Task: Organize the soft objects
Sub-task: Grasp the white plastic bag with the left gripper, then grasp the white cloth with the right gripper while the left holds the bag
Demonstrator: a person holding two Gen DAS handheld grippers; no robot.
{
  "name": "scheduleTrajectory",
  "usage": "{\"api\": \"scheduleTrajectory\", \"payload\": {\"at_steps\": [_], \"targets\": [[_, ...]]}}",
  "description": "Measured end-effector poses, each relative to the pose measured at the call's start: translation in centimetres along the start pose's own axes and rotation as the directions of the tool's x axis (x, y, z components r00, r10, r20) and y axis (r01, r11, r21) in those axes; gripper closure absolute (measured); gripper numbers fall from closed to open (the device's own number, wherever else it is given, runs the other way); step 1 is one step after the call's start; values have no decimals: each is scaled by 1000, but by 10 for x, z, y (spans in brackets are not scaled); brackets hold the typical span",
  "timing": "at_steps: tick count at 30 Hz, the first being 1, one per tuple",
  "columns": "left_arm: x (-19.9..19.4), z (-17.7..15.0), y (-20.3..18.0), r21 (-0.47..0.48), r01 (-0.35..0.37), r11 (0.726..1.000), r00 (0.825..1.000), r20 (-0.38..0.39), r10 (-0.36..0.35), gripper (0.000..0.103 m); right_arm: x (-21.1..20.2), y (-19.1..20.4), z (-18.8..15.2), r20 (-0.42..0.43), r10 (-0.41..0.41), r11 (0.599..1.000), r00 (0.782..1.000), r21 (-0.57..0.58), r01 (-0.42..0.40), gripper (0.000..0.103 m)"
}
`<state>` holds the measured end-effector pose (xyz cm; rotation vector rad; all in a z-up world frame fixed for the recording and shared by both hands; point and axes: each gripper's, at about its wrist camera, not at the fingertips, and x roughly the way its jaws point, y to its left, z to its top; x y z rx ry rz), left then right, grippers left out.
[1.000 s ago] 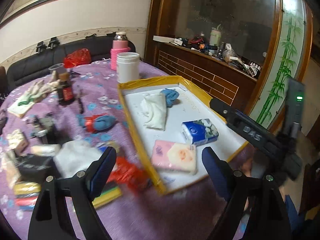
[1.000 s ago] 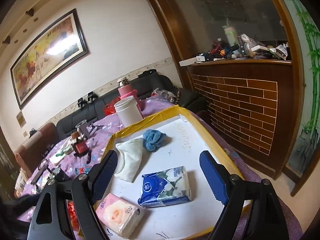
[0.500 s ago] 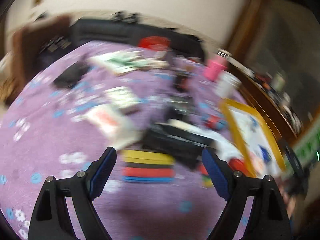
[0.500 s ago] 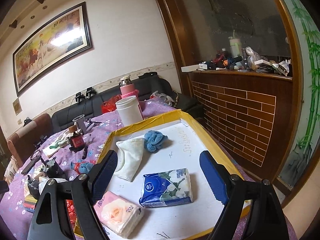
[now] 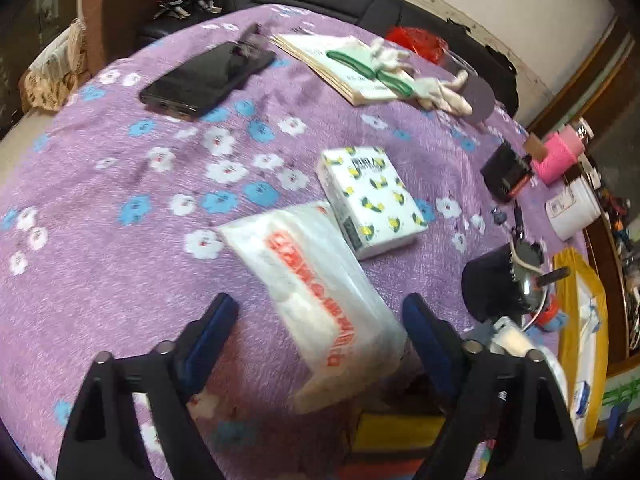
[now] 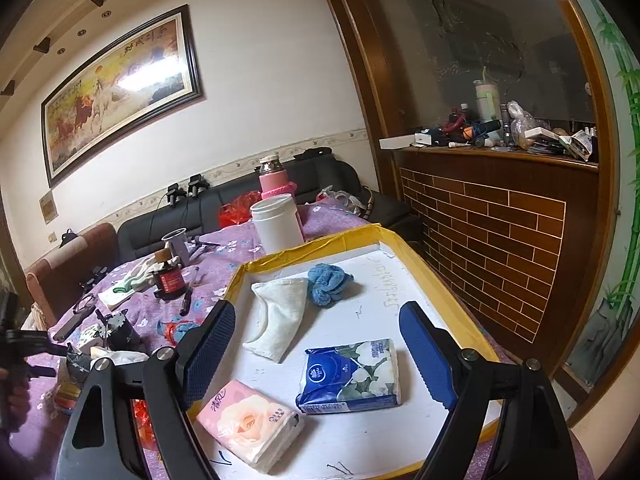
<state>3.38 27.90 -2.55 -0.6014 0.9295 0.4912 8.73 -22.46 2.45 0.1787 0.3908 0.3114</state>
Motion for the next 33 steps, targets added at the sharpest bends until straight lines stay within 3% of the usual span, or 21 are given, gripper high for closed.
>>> {"api": "scheduleTrajectory", "payload": {"at_steps": [1,6,10,12,14,16,19,21,26,28,30,31,33], "targets": [[-1,-1,-4,36,-24,999,999,27,23,45,0,1,0,-2,4,1000,1000,-2,-4,16],[-9,-9,2,85,-17,996,997,77,10,61,2,2,0,-7,20,1000,1000,-6,-20,16],[-31,-18,2,137,-4,991,978,209,-25,62,3,8,1,-41,43,999,998,-12,-44,16],[-41,-23,-1,165,11,986,961,272,-56,62,0,20,2,-84,100,995,991,-15,-101,16],[-46,-24,-6,189,28,982,950,302,-85,62,-3,46,2,-149,190,979,970,-39,-198,16],[-53,-26,-11,214,34,976,937,334,-106,62,2,80,-3,-243,265,952,933,-85,-293,16],[-63,-30,-15,246,39,968,920,370,-131,62,15,133,-17,-359,310,905,881,-174,-389,16],[-64,-32,-17,260,49,964,918,368,-146,62,24,160,-25,-399,299,881,867,-234,-412,16],[-63,-34,-21,279,71,958,924,344,-169,62,62,201,-39,-459,214,852,863,-345,-395,17],[-65,-37,-25,296,72,953,922,344,-176,62,77,207,-46,-483,163,852,860,-370,-370,37],[-66,-40,-28,311,70,948,921,344,-181,62,95,210,-54,-540,115,861,834,-364,-355,76],[-66,-41,-29,319,71,945,920,345,-186,62,98,209,-56,-548,109,863,829,-362,-352,80],[-68,-42,-30,325,77,943,917,347,-194,62,90,209,-54,-521,110,867,847,-366,-338,91]]}}
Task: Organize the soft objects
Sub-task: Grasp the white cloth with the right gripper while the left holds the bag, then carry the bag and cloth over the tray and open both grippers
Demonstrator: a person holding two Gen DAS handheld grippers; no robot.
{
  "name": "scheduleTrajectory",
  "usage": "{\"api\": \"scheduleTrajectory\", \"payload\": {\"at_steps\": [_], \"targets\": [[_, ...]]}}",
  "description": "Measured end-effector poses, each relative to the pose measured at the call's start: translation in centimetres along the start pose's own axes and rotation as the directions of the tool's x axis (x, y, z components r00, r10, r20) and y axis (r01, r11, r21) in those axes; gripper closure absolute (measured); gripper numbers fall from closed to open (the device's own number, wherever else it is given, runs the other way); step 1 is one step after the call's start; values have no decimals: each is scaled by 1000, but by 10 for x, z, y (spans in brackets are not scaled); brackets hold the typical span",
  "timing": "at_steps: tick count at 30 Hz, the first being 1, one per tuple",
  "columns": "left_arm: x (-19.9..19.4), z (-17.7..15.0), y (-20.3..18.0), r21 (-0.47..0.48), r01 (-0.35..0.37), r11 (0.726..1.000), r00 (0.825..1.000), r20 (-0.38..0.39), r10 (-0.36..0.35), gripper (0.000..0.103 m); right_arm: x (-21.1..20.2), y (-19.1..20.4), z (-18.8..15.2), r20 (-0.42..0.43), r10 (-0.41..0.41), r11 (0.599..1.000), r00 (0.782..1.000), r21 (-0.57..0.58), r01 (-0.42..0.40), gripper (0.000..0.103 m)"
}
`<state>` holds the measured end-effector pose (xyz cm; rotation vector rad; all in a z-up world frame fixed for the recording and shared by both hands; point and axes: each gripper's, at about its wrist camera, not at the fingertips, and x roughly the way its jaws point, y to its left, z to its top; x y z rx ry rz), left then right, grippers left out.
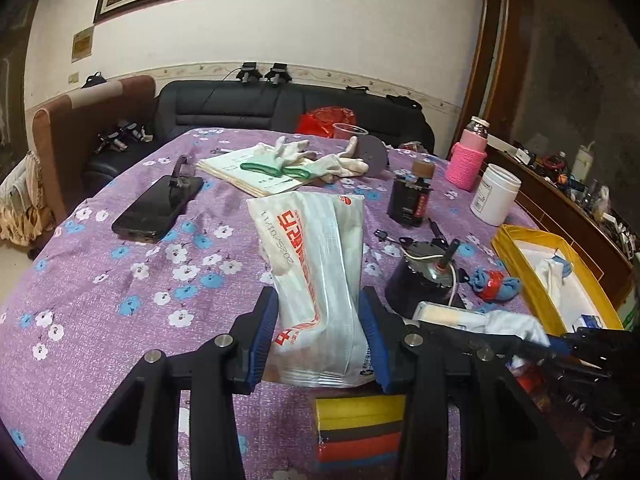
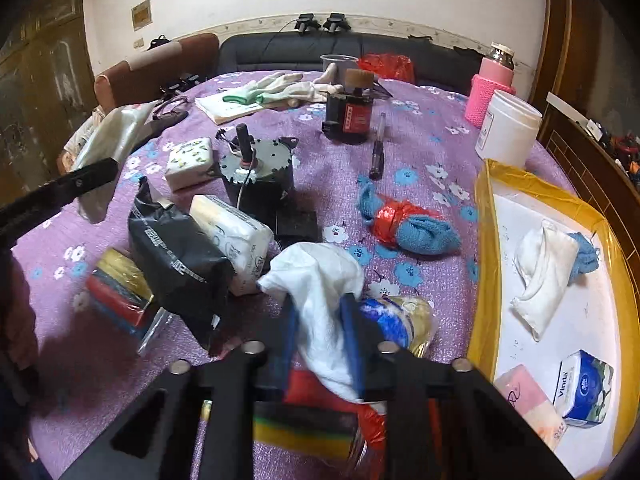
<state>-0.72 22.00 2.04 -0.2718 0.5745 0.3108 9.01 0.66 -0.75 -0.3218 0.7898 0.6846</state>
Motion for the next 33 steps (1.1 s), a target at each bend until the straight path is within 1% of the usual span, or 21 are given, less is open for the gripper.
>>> {"api": "scheduleTrajectory", "payload": {"at_steps": [3,5,7,9,10,11,14,15,16,18,20,21,22,24,26,29,33], "targets": [[-1,1,0,-2,8,1000,1000,5,-8,62,-31,-3,-2,79,24,999,997,32,-26,91],[-2,1,1,-7,18,1000,1000,4,-18,62,-61,-6,-6,150,99,993,984,43,-106,91],[-2,1,1,-11,23,1000,1000,1,-23,62,-87,-4,-13,174,169,985,970,14,-174,91],[-1,1,1,-13,27,1000,1000,-4,-27,62,-102,-3,-22,139,266,963,954,-5,-268,91],[-1,1,1,-13,29,1000,1000,-4,-29,62,-104,-2,-28,103,322,946,941,-5,-324,90],[-1,0,0,-11,30,999,1000,-7,-30,62,-104,0,-37,48,384,923,922,1,-384,90],[-1,0,-1,-4,30,1000,1000,-5,-30,62,-89,17,-61,-69,479,877,875,12,-480,90],[-2,0,-1,-2,29,1000,1000,-3,-29,62,-80,24,-69,-105,491,871,865,23,-491,90],[-2,0,-2,0,27,1000,1000,0,-27,62,-71,31,-75,-132,479,877,868,22,-480,90],[-2,-1,-1,1,27,1000,1000,0,-27,62,-59,41,-81,-141,397,915,907,-13,-403,90],[0,-1,-1,-1,26,1000,1000,-8,-26,62,-57,46,-78,-104,313,947,944,-40,-319,89],[0,-2,-1,-1,26,1000,1000,-9,-26,62,-57,47,-76,-90,292,954,952,-48,-297,84],[0,-1,-1,0,26,1000,1000,-9,-26,62,-57,49,-74,-84,284,956,955,-54,-289,79],[-1,-1,-2,4,26,1000,1000,-3,-26,62,-53,48,-71,-87,293,953,952,-51,-298,51],[-3,-1,-3,10,28,1000,1000,2,-28,62,-52,47,-72,-88,293,953,952,-56,-299,38],[-3,-1,-4,17,32,999,999,4,-33,62,-50,55,-73,-77,298,950,951,-77,-304,37],[-4,-2,-6,26,39,999,999,7,-39,62,-44,65,-74,-76,331,939,941,-78,-336,38]]}}
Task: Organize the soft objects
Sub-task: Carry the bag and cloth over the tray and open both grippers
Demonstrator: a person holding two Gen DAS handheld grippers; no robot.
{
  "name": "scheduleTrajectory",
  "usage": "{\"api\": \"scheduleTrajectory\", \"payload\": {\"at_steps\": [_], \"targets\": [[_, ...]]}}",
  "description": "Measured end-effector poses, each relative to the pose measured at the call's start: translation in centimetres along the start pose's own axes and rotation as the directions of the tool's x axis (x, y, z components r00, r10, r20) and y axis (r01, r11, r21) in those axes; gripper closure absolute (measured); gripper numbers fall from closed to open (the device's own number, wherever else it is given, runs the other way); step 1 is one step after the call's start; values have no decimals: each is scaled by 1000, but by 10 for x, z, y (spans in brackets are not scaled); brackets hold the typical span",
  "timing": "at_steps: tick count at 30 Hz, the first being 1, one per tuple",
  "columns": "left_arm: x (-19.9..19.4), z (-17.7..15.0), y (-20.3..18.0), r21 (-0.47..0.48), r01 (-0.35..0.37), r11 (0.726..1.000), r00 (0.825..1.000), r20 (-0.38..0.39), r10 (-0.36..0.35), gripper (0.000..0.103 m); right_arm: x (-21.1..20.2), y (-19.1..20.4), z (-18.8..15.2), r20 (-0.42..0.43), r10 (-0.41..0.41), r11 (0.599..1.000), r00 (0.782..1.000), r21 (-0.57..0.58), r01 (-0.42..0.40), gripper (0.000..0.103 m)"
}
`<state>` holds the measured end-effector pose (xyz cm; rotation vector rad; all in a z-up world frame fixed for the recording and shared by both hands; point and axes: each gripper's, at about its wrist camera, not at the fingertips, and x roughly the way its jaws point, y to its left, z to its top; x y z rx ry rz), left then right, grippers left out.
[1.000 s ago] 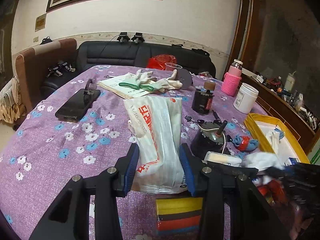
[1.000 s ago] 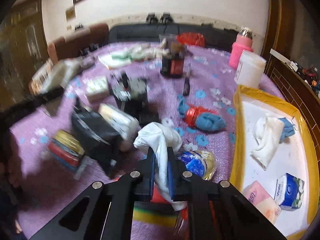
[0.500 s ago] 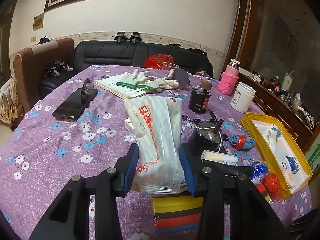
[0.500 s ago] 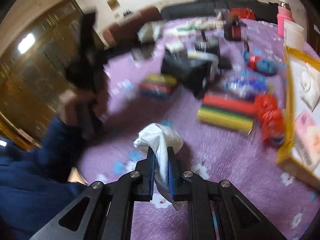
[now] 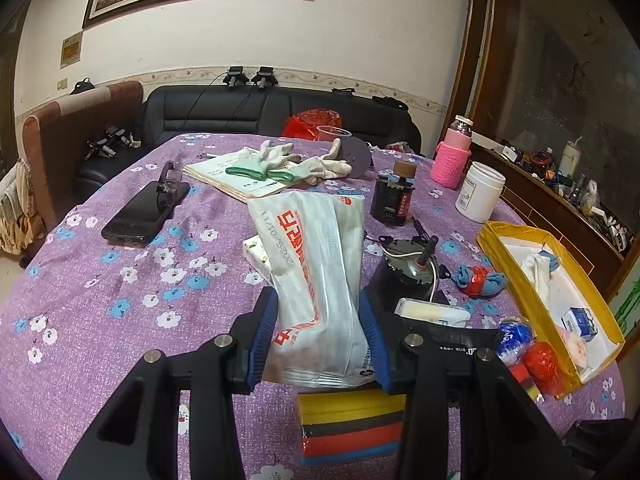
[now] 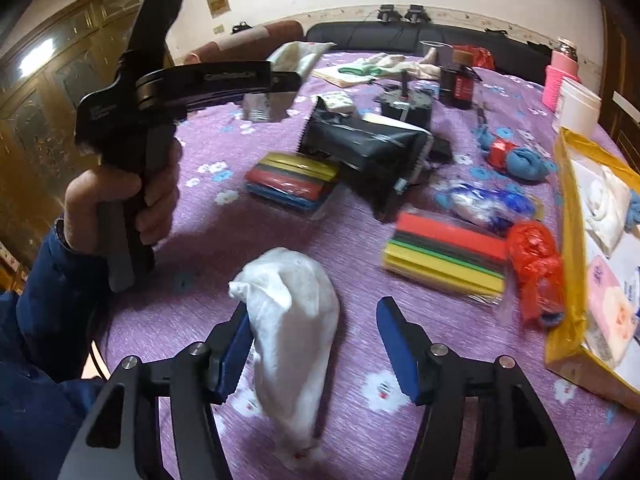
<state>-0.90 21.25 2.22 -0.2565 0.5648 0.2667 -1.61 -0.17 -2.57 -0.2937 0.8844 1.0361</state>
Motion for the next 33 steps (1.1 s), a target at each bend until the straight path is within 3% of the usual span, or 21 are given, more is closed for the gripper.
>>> {"api": "scheduleTrajectory", "payload": {"at_steps": [1,2,3,8,11,15,21,33], "targets": [[0,0,0,2,1,1000,1000,1,-1,62,4,3,1,-5,1,1000,1000,-5,-1,45],[0,0,-1,7,2,1000,1000,3,-2,62,8,7,2,-16,-9,1000,1000,-20,8,75],[-1,-1,-2,13,4,1000,1000,5,-4,62,10,9,3,-25,-16,1000,1000,-27,15,88],[-4,-2,-11,52,16,999,1000,23,-17,62,-22,3,10,123,-13,1000,992,3,12,89],[-11,-3,-20,88,20,996,998,60,-25,62,-52,-14,17,236,-69,996,969,75,53,89],[-18,-7,-41,162,-17,987,996,86,3,62,-77,-35,17,320,-125,981,939,179,70,89],[-39,-19,-78,282,-58,958,992,121,25,62,-86,-51,7,338,-186,960,922,263,97,89],[-50,-34,-136,371,-3,929,995,89,-33,62,-111,-75,-12,374,-221,938,901,334,92,89]]}}
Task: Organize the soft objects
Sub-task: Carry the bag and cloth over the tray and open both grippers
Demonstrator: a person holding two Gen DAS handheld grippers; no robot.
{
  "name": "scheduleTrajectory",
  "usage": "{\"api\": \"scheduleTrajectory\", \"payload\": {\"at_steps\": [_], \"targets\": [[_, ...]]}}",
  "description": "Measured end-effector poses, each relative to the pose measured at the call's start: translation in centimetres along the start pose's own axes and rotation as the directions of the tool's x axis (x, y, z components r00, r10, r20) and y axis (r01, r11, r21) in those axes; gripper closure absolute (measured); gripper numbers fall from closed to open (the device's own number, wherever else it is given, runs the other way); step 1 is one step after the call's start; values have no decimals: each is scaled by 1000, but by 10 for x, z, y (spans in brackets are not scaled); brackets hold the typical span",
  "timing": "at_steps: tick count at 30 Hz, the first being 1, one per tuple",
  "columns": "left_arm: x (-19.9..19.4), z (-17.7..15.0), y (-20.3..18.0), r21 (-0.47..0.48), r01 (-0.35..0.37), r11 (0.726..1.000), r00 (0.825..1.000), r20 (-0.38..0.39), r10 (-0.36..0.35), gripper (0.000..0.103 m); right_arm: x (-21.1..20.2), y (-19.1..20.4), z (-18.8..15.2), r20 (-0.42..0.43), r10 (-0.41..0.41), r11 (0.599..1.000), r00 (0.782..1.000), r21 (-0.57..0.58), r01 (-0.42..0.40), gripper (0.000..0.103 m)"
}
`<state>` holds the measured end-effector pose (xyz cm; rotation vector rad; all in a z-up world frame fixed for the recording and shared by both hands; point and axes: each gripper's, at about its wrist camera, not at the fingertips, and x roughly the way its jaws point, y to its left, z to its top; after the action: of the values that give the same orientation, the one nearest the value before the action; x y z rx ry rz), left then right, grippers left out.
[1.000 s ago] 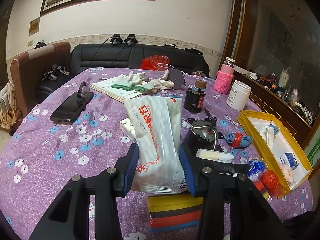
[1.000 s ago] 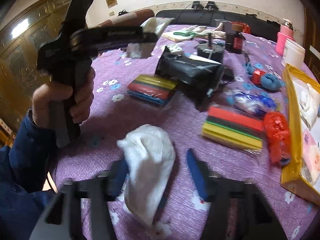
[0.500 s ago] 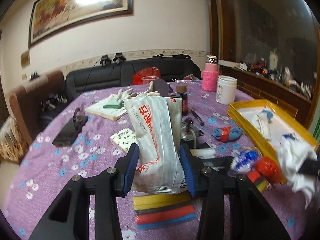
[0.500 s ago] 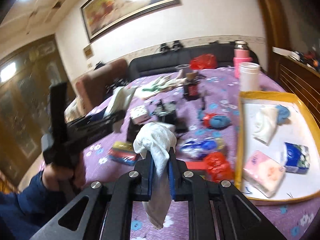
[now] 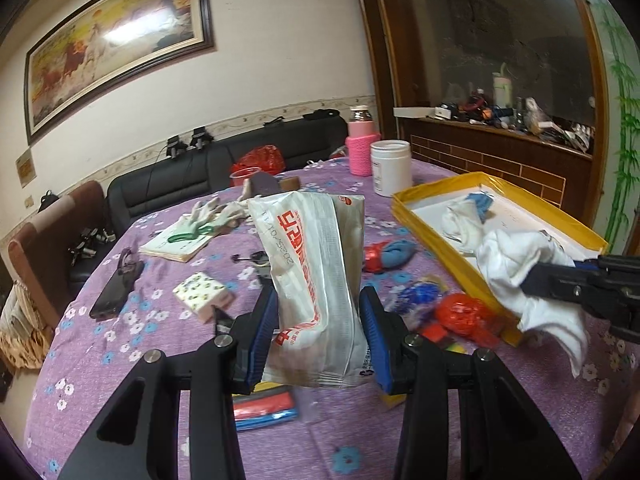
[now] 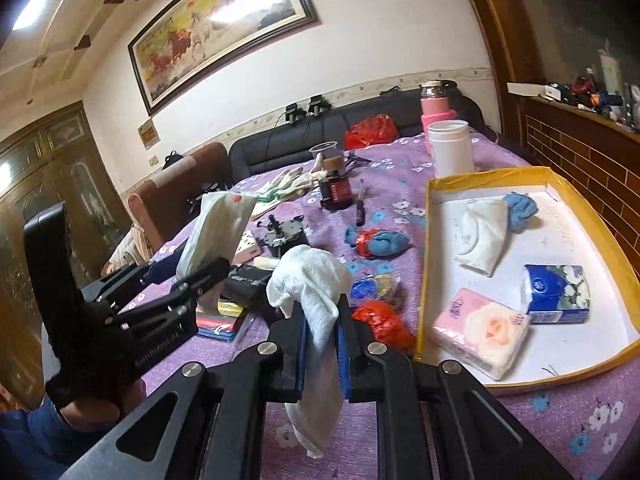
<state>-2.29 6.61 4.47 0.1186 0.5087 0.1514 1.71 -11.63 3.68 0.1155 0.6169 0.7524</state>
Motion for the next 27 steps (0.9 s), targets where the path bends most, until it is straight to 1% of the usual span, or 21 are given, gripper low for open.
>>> {"api": "scheduleTrajectory", "payload": {"at_steps": [8,21,24,27], "targets": [[5,2,-24,50,12,999,1000,-18,-11,62,-13,-26,0,32,-9,999,999,53,7,89],[15,15,-71,136,38,990,999,-29,-34,62,-37,-76,-1,85,-44,988,995,150,31,89],[19,20,-82,142,59,988,998,-37,-54,62,-44,-90,1,98,-61,984,993,176,43,89],[25,28,-93,130,112,985,993,-57,-105,62,-50,-104,5,104,-95,977,990,198,73,89]]}}
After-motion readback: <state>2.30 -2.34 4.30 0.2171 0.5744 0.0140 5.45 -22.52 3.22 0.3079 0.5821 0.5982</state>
